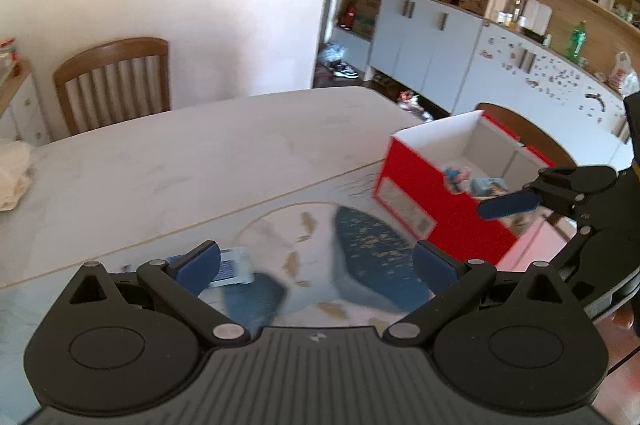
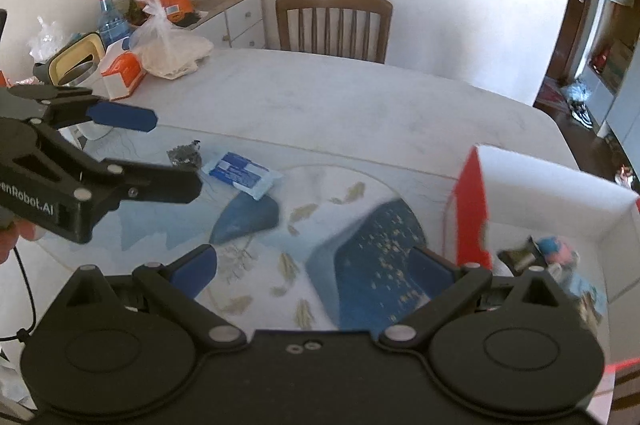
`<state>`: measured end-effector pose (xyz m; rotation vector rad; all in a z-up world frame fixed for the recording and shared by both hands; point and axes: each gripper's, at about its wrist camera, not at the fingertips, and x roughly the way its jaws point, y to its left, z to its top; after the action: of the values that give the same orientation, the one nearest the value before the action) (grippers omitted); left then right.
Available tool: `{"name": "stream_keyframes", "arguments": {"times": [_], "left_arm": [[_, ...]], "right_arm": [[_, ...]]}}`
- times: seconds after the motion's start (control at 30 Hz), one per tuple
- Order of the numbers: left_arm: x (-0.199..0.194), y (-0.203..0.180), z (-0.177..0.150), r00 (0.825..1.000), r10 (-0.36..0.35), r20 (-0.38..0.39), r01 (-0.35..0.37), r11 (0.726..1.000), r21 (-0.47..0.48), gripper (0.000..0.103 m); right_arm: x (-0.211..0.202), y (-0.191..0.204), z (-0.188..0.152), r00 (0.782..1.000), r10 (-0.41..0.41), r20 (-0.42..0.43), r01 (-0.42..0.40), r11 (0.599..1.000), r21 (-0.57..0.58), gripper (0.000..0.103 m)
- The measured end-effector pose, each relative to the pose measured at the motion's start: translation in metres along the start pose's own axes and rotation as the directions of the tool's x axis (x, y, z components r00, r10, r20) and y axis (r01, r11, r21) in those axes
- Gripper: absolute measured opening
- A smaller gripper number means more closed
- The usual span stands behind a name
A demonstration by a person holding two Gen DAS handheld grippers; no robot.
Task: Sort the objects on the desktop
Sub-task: 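Withdraw both tools from the box back over the table items, then grasp the dark crumpled bag with the left tool while the right tool grasps the blue bar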
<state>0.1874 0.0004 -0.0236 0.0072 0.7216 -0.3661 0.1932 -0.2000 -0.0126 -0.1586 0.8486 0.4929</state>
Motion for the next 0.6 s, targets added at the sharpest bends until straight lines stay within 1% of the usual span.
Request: {"name": "stream_keyframes", "arguments": {"times": [0.2,0.3,0.4,0.6], "left_arm": [[-0.005,0.033,-0.012,0.999,0.029,-0.014,-0.03,1.0,-0.011,0.103],[-0.008,0.05,-0.019,0.999,0.043,-0.01,-0.044,0.998,-0.036,0.103],[-0.009,0.068,-0.023,0.998,0.06,-0.013,-0.06,0.996,-0.06,0.103],[-0.007,0.099,-0.035,0.995,0.102,-0.017,-0.103,0.991,-0.09,0.103]], "right_arm": [[0.022,0.019,0.012,1.0,0.015,0.003,-0.015,0.999,-0.035,0.102],[0.034,0.029,0.018,1.0,0.026,0.002,-0.026,0.998,-0.064,0.102],[0.046,0.038,0.024,0.999,0.027,-0.017,-0.029,0.995,-0.098,0.101],[0.069,0.052,0.035,0.999,0.039,-0.03,-0.042,0.99,-0.132,0.1]]}}
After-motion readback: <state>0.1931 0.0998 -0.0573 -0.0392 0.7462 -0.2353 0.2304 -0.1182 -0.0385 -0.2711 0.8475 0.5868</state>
